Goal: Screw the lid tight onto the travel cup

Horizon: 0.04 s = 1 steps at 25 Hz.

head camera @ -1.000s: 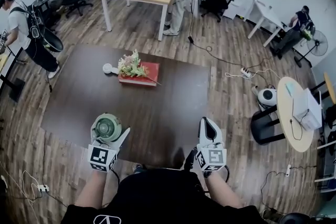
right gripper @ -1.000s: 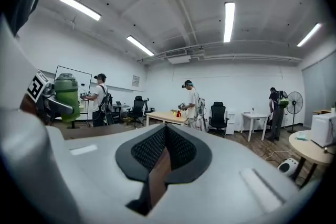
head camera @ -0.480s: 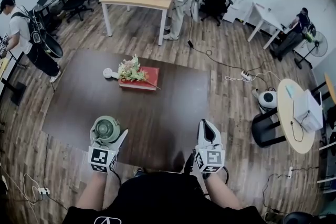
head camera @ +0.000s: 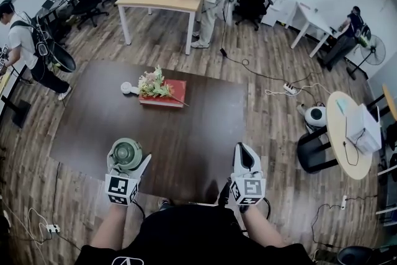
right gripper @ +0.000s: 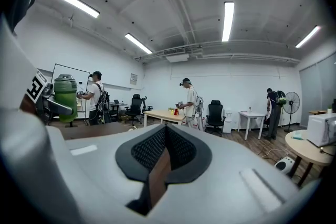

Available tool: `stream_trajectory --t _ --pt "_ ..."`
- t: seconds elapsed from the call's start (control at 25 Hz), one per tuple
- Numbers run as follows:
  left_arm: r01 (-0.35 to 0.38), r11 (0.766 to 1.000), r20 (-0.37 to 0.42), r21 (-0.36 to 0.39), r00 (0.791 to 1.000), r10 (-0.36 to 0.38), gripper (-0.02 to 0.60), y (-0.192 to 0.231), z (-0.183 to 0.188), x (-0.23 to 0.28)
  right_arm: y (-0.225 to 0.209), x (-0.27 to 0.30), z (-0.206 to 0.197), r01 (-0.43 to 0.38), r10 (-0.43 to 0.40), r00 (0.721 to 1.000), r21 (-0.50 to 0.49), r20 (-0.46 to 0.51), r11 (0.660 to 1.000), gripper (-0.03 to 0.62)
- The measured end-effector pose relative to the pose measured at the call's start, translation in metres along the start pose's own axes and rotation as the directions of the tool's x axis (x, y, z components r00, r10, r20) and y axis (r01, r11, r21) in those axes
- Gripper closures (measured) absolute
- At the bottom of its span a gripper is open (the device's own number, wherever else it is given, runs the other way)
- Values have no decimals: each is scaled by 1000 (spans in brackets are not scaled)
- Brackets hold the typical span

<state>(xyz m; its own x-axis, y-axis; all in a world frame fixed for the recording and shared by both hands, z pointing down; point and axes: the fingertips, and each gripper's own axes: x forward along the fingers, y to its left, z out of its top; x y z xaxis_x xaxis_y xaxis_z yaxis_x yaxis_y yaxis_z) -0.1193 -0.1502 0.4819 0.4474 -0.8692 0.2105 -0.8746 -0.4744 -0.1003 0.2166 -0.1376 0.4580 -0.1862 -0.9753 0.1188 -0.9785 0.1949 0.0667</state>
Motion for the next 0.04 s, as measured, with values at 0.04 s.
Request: stream_trajectory --t 0.04 --pt "2 1000 -2 -2 1000 -2 169 -1 -1 0 0 -1 0 2 -2 1000 0 -1 1000 589"
